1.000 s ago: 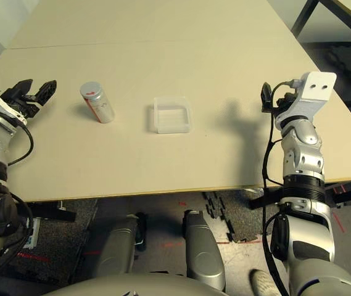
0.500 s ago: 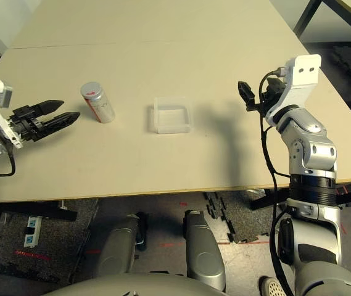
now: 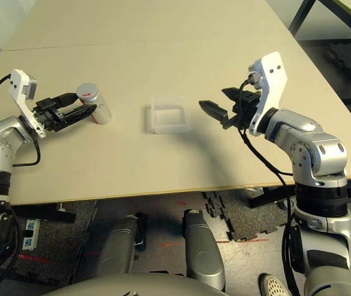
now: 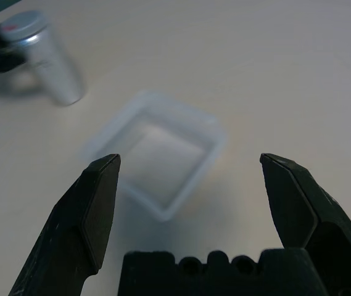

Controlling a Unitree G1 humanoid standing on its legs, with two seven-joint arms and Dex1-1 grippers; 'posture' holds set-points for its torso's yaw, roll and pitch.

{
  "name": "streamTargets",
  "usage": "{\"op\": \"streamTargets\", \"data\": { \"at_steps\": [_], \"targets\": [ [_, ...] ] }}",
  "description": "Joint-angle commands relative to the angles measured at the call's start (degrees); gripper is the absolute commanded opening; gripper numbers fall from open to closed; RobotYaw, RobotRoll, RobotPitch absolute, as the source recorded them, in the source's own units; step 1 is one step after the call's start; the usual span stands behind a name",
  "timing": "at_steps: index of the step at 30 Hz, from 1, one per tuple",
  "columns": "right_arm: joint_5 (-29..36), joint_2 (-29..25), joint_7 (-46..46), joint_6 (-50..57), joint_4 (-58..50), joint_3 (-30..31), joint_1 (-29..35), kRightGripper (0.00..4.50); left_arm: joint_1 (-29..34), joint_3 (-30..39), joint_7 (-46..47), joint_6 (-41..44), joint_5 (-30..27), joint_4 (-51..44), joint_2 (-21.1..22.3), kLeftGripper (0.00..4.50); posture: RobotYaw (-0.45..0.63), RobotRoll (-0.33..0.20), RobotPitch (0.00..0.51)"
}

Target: Pour the medicine from the bottle into the box.

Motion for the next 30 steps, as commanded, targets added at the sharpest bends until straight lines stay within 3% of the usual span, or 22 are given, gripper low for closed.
{"op": "streamTargets", "data": {
  "at_steps": [1, 14, 24, 27, 30],
  "targets": [
    [1.8, -0.9, 0.3, 2.6, -2.7, 0.9, 0.8, 4.50, -1.2, -1.3, -0.5, -2.9, 1.9, 3.5, -1.2, 4.49, -0.16, 0.000, 0.182],
    [1.9, -0.9, 0.6, 2.9, -3.9, 1.9, 0.7, 4.50, -5.2, -2.4, -0.7, -10.0, 5.0, 13.5, -4.9, 4.49, -0.18, 0.000, 0.166],
    [2.4, -1.1, 2.6, 1.8, -5.1, 3.1, 1.1, 4.50, -6.8, -2.5, -1.4, -13.4, 6.3, 17.5, -5.4, 4.49, -0.18, 0.000, 0.165],
    [2.4, -0.9, 3.2, 1.1, -5.3, 3.6, 1.0, 4.50, -7.0, -2.4, -1.5, -14.3, 6.6, 18.1, -5.3, 3.86, -0.17, 0.000, 0.165],
    [1.9, -1.0, 4.5, -0.7, -5.3, 4.4, 1.1, 4.50, -7.1, -2.4, -1.6, -14.8, 6.7, 18.5, -5.2, 2.77, -0.17, 0.000, 0.165]
  ]
}}
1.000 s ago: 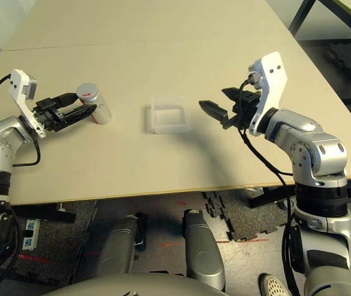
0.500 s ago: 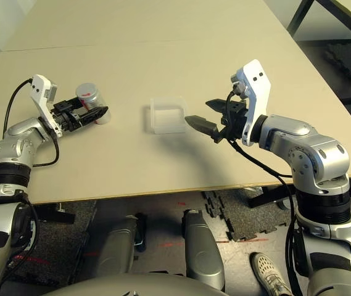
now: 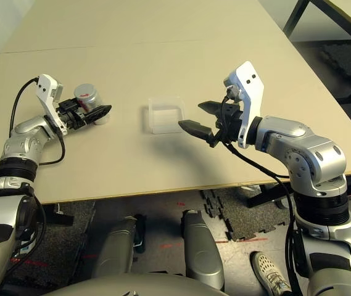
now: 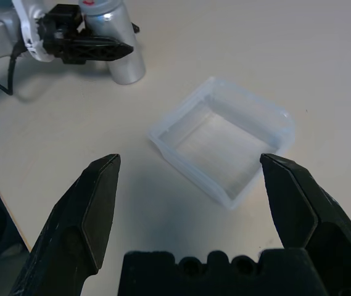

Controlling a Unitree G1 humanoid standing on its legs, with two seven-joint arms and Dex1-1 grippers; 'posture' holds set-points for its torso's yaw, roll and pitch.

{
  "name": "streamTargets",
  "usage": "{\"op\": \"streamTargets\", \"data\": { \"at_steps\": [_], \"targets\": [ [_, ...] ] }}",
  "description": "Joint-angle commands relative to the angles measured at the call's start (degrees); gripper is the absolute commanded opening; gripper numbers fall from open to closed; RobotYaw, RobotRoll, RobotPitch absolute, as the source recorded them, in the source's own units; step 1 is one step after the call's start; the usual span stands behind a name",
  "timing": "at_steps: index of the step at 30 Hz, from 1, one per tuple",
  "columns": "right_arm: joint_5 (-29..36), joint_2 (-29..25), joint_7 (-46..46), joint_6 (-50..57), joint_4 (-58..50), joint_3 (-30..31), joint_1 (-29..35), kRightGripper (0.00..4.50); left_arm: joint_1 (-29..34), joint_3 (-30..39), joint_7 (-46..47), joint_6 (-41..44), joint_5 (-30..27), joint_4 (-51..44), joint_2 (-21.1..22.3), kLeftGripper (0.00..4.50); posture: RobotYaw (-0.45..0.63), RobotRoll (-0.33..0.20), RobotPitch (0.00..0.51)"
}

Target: Pour the medicine from the bottle into the box.

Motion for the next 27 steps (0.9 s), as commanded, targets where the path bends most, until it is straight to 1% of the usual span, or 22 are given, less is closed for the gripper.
{"op": "streamTargets", "data": {
  "at_steps": [1, 5, 15, 20, 23, 27],
  "targets": [
    [0.0, -0.4, 1.6, -2.3, -1.2, 1.8, 0.8, 4.50, -0.4, -0.3, -1.0, -0.7, 1.0, 1.5, 0.1, 2.61, -0.17, 0.000, 0.164],
    [-0.5, -0.7, 2.3, -3.9, -0.7, 2.5, 0.9, 4.50, -0.7, -0.2, -1.3, -0.9, 0.9, 1.2, 0.2, 2.60, -0.16, 0.000, 0.165],
    [-2.1, -0.4, 3.1, -6.8, 2.0, 3.4, -0.9, 4.50, -4.5, -1.9, -4.6, 3.7, -0.3, -6.4, -2.0, 2.59, -0.15, 0.000, 0.154],
    [-4.6, 2.2, 0.2, -8.4, 4.6, 4.2, -5.6, 4.50, -6.0, -3.6, -6.4, 6.0, 0.0, -8.9, -3.2, 2.59, -0.15, 0.000, 0.139],
    [-7.5, 4.3, -2.6, -9.5, 6.4, 5.6, -9.1, 4.50, -7.0, -4.5, -6.4, 5.9, 0.7, -8.6, -4.1, 2.59, -0.15, 0.000, 0.129],
    [-9.6, 7.2, -4.8, -10.0, 7.6, 7.6, -12.2, 4.50, -8.2, -5.5, -6.6, 5.3, 1.1, -7.6, -5.4, 2.59, -0.16, 0.000, 0.117]
  ]
}}
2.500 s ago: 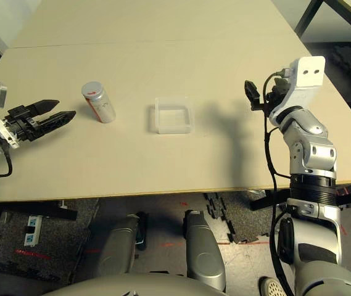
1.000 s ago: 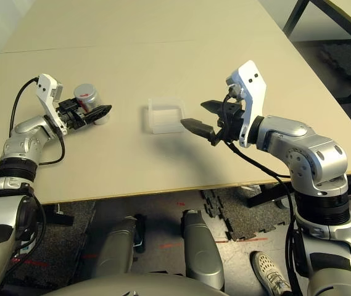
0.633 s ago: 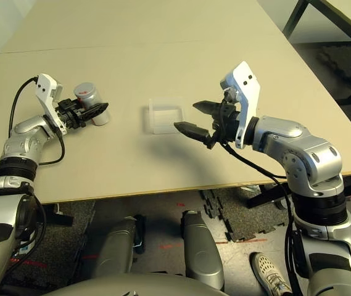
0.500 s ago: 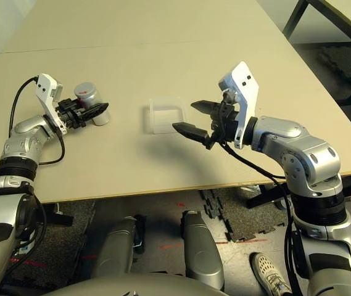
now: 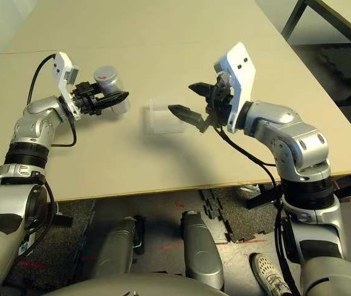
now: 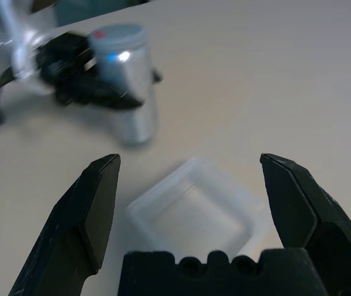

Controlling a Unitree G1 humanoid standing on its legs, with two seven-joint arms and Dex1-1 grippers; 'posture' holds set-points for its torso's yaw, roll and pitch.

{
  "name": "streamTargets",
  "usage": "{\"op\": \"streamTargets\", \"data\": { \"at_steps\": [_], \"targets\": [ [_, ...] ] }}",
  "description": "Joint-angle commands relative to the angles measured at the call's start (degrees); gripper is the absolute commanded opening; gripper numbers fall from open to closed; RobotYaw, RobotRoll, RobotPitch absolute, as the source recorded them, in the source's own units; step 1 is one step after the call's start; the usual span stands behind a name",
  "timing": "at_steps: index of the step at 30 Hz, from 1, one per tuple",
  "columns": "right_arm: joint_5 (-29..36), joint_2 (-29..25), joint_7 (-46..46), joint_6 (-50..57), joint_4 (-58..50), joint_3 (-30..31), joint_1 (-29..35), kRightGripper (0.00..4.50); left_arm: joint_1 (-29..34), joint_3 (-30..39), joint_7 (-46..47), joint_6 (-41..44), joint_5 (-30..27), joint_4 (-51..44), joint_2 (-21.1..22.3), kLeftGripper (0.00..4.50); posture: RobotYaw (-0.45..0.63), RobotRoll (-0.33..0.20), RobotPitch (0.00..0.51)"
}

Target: Pour the medicine from the bottle into the box.

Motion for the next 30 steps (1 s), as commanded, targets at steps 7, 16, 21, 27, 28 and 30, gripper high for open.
{"op": "streamTargets", "data": {
  "at_steps": [7, 16, 21, 27, 28, 30],
  "targets": [
    [-5.1, 5.7, -4.3, -0.3, 2.2, 5.3, -4.4, 4.50, -2.5, -3.0, -0.2, -0.1, 1.7, 0.4, -3.7, 2.58, -0.17, 0.000, 0.110],
    [-8.6, 8.7, -7.5, 3.3, 2.6, 8.2, -6.9, 4.50, -3.7, -4.6, 0.4, 0.0, 2.5, 0.8, -6.3, 2.56, -0.19, 0.000, 0.109],
    [-9.2, 9.4, -7.6, 4.0, 2.5, 8.7, -6.9, 4.50, -4.4, -5.1, 0.7, -0.6, 3.0, 2.0, -7.1, 2.56, -0.19, 0.000, 0.110],
    [-10.0, 10.3, -7.5, 3.8, 3.6, 8.8, -7.6, 4.50, -4.5, -6.3, 0.7, -1.8, 4.5, 3.4, -8.0, 2.56, -0.19, 0.000, 0.118],
    [-10.0, 10.5, -7.5, 3.8, 3.7, 8.7, -7.7, 4.50, -4.4, -6.5, 0.6, -2.0, 4.8, 3.6, -8.1, 2.56, -0.19, 0.000, 0.118],
    [-10.1, 10.7, -7.5, 3.8, 3.9, 8.7, -7.9, 4.50, -4.1, -6.6, 0.6, -2.1, 5.0, 3.8, -8.4, 2.56, -0.19, 0.000, 0.118]
  ]
}}
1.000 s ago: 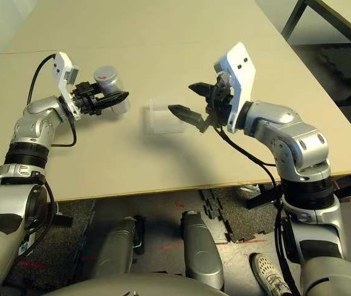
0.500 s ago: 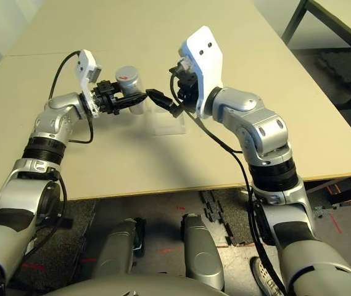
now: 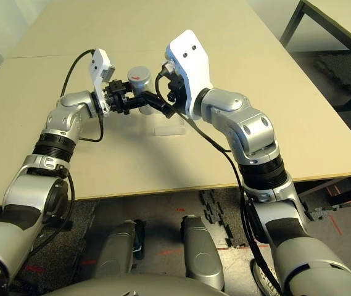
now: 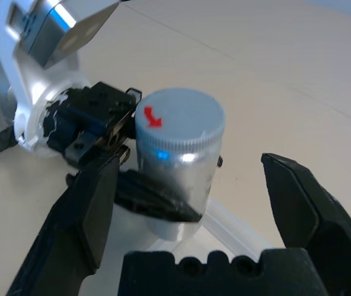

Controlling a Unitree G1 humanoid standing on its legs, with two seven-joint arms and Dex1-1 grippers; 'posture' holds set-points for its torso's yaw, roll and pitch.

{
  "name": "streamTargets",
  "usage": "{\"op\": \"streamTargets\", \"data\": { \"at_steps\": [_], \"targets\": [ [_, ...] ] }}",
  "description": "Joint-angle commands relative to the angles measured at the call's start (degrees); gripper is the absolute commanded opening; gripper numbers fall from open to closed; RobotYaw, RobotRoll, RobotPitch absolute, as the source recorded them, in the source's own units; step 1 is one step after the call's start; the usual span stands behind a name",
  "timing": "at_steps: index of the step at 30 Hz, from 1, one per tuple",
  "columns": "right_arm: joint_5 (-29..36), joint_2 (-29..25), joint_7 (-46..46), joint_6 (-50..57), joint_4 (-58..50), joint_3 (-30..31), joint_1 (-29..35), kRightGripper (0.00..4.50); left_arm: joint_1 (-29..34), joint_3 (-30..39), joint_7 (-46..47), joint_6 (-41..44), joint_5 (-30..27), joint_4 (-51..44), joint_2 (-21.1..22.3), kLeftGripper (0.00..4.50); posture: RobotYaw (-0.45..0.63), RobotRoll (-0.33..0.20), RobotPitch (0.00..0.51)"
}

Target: Pour the medicine from the bottle into the box.

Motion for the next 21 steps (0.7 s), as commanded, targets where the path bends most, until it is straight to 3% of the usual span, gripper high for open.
{"op": "streamTargets", "data": {
  "at_steps": [1, 10, 11, 14, 21],
  "targets": [
    [-0.7, 0.6, 0.0, 0.2, 0.4, 0.7, -1.0, 4.50, 0.1, -1.1, -0.2, -1.1, 1.4, 1.3, -0.5, 2.56, -0.19, 0.000, 0.121],
    [-1.1, 1.5, 0.3, 0.1, 1.3, 0.8, -1.7, 4.50, 0.1, -1.7, 0.0, -1.3, 1.8, 1.3, -2.0, 2.55, -0.19, 0.000, 0.131],
    [-1.2, 1.5, 0.4, 0.1, 1.3, 0.8, -1.7, 4.32, 0.2, -1.7, 0.0, -1.3, 1.8, 1.2, -2.1, 2.55, -0.18, 0.000, 0.132],
    [-1.3, 1.7, 0.6, 0.0, 1.7, 0.8, -1.7, 3.54, 0.2, -1.8, -0.1, -1.0, 1.7, 0.7, -2.5, 2.55, -0.18, 0.000, 0.134],
    [-1.6, 1.5, 1.2, -0.5, 2.3, 0.7, -1.5, 0.90, -0.1, -1.7, -0.1, -0.6, 1.3, 0.0, -2.9, 2.55, -0.18, 0.000, 0.135]
  ]
}}
